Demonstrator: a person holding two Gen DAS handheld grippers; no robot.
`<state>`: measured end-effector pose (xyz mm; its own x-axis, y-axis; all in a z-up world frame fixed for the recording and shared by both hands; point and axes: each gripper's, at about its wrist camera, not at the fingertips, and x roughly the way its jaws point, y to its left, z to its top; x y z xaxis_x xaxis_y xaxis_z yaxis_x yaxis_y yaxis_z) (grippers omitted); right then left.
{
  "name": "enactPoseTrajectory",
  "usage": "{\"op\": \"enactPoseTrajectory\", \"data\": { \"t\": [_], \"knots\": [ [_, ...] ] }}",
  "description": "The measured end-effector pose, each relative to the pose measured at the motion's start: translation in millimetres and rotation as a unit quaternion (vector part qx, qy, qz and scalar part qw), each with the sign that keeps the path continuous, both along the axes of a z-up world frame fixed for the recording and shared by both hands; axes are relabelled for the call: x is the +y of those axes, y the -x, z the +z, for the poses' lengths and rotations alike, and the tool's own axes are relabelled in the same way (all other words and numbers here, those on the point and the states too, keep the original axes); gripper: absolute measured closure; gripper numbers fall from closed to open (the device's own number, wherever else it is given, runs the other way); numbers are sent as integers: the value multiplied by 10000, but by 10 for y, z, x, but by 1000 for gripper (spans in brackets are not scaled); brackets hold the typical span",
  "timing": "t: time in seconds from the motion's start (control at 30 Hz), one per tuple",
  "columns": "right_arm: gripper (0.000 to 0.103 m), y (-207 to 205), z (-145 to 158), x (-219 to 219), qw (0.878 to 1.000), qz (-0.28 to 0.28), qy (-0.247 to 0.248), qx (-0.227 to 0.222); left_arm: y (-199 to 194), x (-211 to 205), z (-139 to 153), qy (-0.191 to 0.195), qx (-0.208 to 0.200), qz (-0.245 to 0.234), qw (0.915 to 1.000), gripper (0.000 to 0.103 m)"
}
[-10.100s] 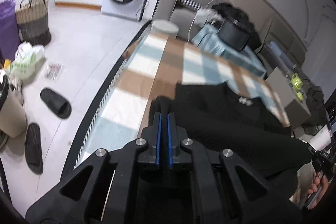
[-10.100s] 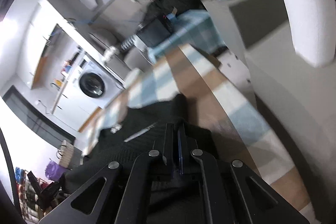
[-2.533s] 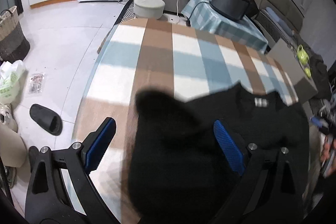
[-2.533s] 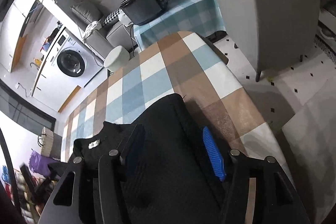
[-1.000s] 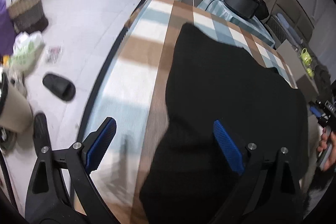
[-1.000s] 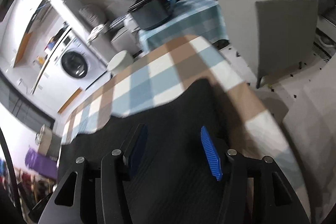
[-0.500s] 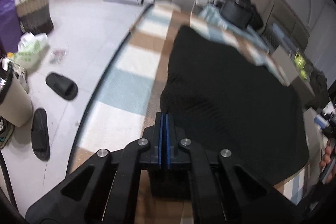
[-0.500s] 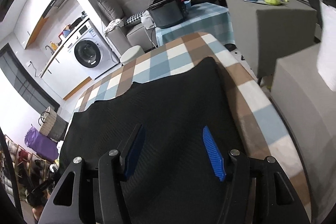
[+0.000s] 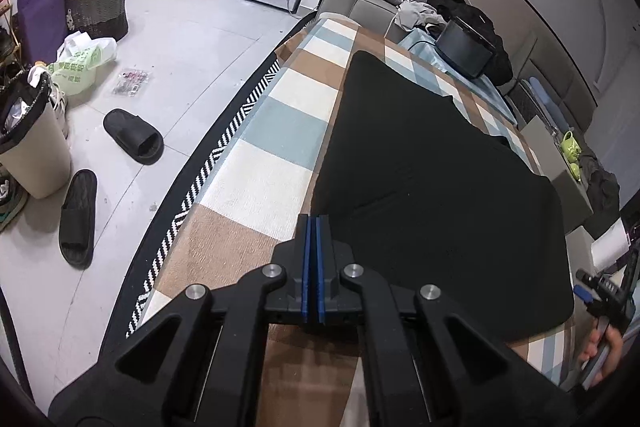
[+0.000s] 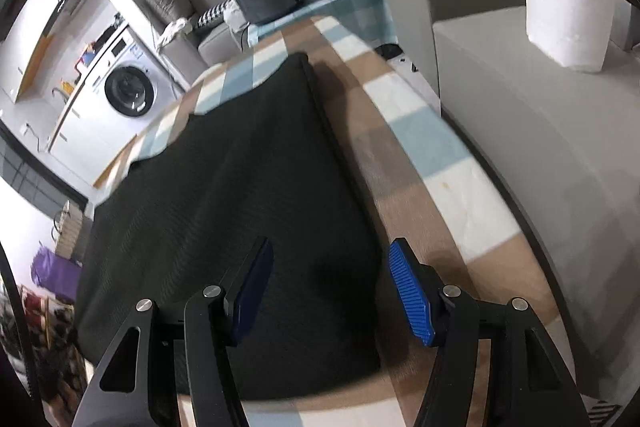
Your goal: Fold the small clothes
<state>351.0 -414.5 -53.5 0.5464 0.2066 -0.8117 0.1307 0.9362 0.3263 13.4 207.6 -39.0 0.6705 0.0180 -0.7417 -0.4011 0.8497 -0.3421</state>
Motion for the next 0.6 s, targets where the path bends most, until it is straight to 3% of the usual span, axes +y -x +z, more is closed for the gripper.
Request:
{"op": "enactPoseTrajectory", "data": {
  "t": [0.13,0.2,0.27,0.3,0.43,0.5,0.6],
  "knots": [
    [41,102,-81,9,9999,103,93,29,-73,-28,-17,-53,48,-15,10000,103],
    [49,118,-120,23,9998,140,133,28,-105,-17,-28,-50,65,-15,10000,103],
    [88,103,-167,54,9996,240,170,54,-128,-11,-34,-65,80,-12,9999,103],
    [95,89,-160,78,9995,274,155,40,-137,-10,-30,-59,72,-9,10000,103],
    [99,308,150,78,9950,436,24,-902,-92,-29,31,-125,0,-35,9999,103],
    [99,362,147,34,9962,308,98,-809,-87,-28,15,-196,70,-30,9998,103],
    [98,341,-55,24,9989,155,300,-326,-96,-10,-55,-64,192,11,9998,103]
  ]
}}
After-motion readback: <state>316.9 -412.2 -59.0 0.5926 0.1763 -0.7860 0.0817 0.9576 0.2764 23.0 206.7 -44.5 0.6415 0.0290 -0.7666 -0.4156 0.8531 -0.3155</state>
